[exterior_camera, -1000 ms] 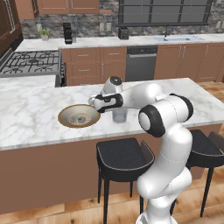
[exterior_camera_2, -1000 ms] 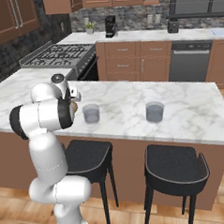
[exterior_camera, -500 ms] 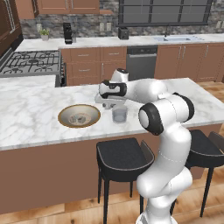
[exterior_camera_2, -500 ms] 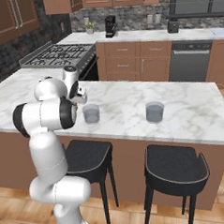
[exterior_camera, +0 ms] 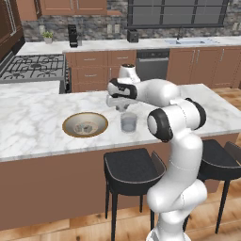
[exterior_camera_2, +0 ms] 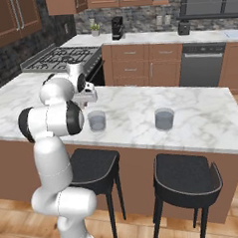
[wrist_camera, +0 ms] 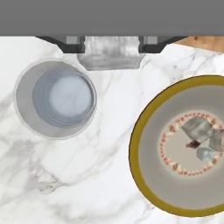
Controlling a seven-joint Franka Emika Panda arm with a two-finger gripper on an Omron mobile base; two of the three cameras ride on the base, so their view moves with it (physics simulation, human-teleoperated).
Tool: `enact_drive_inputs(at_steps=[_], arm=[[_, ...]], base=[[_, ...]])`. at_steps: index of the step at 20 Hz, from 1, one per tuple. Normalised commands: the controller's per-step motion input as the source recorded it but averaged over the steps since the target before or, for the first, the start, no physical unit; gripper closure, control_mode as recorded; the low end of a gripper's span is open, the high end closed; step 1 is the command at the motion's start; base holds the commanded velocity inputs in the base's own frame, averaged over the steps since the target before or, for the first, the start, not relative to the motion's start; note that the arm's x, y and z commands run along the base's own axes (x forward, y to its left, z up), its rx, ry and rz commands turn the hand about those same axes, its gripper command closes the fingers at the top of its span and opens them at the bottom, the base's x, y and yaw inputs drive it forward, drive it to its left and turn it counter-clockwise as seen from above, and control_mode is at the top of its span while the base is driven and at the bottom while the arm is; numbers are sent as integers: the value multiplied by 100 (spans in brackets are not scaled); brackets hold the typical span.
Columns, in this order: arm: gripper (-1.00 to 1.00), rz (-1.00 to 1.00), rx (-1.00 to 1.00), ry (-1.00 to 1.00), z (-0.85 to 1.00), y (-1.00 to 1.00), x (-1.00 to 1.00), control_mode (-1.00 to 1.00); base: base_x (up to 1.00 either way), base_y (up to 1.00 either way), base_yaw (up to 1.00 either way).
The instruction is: There are four ice cubes in the ice bowl. Place two ice cubes in each glass of water.
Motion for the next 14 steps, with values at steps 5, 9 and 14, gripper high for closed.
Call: enact_drive_inputs(at_steps=[5,9,14], arm=[[100,0,-10,-4,-8,-33,2,-100],[100,0,0,0,-4,-34,7,-100],[100,0,4,0,-5,-34,5,-100]], base=[[0,0,0],[0,0,0],[0,0,0]])
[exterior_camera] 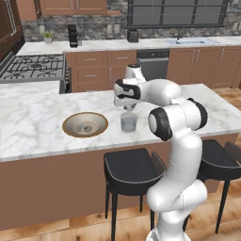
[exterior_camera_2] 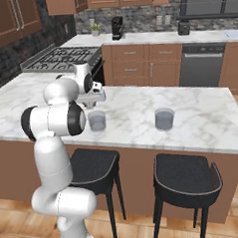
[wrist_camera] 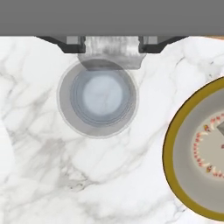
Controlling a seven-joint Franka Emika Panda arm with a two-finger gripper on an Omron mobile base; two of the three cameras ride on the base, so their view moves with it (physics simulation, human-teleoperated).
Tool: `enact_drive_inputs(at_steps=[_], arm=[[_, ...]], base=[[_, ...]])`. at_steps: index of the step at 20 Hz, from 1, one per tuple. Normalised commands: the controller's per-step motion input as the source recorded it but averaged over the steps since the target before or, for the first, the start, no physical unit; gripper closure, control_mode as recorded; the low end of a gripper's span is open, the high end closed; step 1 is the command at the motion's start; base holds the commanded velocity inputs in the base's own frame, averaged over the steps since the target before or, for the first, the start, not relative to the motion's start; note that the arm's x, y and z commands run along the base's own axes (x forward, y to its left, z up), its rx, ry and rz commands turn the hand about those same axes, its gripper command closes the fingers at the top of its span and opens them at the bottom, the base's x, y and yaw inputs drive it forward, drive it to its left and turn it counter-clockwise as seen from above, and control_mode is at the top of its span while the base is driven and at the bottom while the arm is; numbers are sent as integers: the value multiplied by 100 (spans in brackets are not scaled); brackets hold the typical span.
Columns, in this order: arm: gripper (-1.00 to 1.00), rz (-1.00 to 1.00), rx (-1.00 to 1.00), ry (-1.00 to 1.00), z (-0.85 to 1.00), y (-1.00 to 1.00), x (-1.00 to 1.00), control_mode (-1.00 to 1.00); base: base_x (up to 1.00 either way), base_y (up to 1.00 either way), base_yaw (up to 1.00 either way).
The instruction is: There are four ice cubes in the ice bowl. Place two ice cubes in each glass of water.
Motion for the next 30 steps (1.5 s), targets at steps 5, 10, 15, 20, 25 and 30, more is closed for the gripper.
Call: enact_drive_inputs(at_steps=[5,10,15,20,25,30], arm=[[100,0,5,-2,-20,-16,11,-100],[100,0,4,0,-19,-6,23,-100],[100,0,2,-2,-11,-5,-4,-100],[100,0,0,-4,-10,0,-1,-100],[100,0,0,-3,-11,0,7,-100],[100,0,0,-1,-10,0,2,-100]], base=[[0,0,0],[0,0,0],[0,0,0],[0,0,0],[0,0,0],[0,0,0]])
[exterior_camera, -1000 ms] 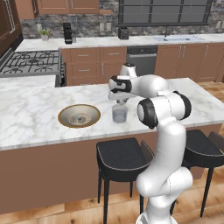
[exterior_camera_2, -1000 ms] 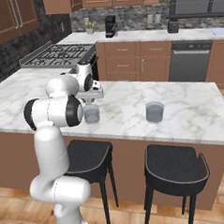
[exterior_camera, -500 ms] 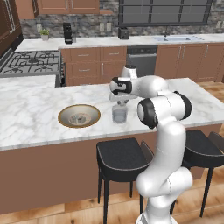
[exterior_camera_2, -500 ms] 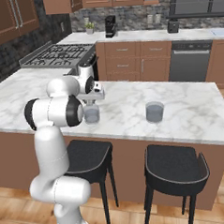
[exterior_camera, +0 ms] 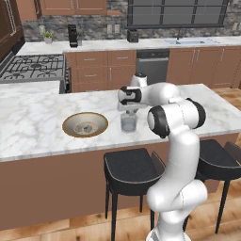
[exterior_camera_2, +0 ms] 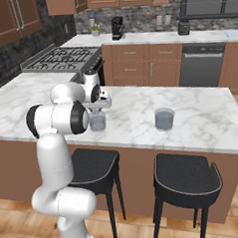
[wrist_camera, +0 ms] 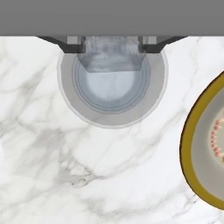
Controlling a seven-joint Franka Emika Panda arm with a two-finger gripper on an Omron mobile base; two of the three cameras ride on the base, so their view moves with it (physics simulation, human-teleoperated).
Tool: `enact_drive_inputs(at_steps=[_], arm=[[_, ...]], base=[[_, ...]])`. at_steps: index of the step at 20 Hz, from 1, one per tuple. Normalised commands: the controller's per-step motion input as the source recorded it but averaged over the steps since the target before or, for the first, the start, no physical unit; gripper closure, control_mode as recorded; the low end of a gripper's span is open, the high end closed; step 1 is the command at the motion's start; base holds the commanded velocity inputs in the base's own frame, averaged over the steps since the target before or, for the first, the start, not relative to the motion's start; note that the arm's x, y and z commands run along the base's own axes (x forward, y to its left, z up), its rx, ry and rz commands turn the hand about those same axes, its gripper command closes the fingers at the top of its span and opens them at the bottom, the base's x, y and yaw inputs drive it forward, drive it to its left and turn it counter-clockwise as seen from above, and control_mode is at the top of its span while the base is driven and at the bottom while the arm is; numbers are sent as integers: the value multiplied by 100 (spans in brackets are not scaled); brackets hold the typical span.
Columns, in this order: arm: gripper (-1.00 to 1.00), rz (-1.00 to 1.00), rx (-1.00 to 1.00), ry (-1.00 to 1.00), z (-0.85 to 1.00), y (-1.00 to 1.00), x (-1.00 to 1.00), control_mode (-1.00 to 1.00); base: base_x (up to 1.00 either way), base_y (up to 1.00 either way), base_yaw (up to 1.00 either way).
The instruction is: There are four ice cubes in the ice bowl. Place two ice cubes in each glass of water.
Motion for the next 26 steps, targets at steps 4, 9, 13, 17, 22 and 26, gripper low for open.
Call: enact_drive_inputs(at_steps=[4,9,13,17,22,26], arm=[[100,0,0,-2,-6,0,7,-100],[-100,0,-1,-1,-6,2,9,-100],[-100,0,0,0,-4,0,6,-100],[-100,0,0,-1,0,0,4,-100],[-100,0,0,-3,1,0,2,-100],[-100,0,0,-1,4,6,-1,-100]], base=[[0,0,0],[0,0,0],[0,0,0],[0,0,0],[0,0,0],[0,0,0]])
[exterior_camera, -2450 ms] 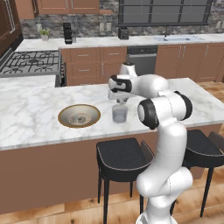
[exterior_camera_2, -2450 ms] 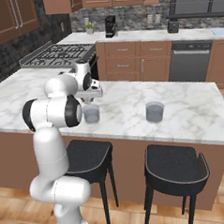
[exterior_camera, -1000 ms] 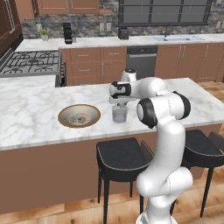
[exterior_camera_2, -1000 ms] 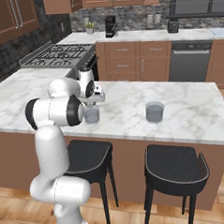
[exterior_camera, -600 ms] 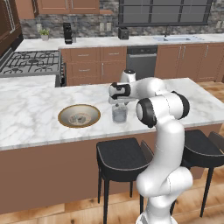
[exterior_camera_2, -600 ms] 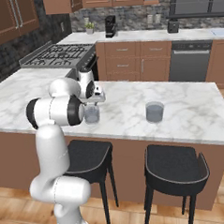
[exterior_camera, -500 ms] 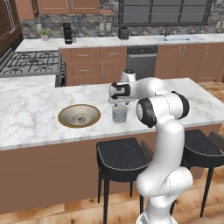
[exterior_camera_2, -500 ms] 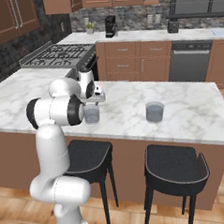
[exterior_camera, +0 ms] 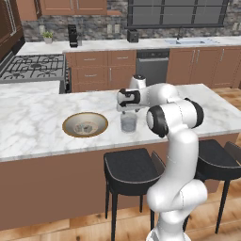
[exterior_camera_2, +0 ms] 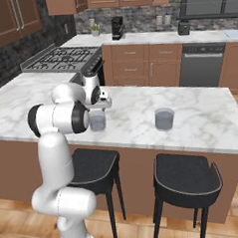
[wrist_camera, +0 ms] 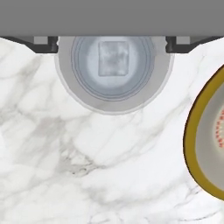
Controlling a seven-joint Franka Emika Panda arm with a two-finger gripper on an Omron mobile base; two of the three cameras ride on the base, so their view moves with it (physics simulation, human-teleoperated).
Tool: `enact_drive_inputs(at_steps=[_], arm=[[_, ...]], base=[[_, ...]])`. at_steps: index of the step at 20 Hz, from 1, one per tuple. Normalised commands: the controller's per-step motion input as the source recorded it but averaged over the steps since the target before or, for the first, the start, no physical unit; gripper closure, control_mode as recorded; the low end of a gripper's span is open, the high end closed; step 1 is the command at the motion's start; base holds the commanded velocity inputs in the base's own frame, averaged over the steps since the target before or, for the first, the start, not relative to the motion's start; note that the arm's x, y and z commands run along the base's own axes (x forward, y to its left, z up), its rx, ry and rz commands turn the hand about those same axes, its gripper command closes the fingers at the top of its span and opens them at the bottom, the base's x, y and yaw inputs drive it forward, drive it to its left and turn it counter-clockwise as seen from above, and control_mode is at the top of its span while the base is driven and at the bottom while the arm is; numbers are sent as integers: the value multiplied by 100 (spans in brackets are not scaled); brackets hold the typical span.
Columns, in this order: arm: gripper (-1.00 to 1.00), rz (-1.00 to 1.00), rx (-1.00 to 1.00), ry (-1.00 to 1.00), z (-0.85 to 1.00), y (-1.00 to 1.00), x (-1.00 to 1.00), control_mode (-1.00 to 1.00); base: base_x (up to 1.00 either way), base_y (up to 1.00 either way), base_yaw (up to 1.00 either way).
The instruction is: There are four ice cubes in the ice bowl. Place two ice cubes in each glass of water.
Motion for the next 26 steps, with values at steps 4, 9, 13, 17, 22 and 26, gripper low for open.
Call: enact_drive_inputs(at_steps=[4,9,13,17,22,26], arm=[[-100,-4,0,-3,-4,46,-5,-100],[-100,-4,0,-2,0,50,6,-100],[-100,-5,0,0,0,52,15,-100],[-100,-5,1,0,0,55,22,-100],[-100,0,16,15,13,43,11,-100],[-100,0,4,11,14,35,2,-100]], base=[[0,0,0],[0,0,0],[0,0,0],[0,0,0],[0,0,0],[0,0,0]])
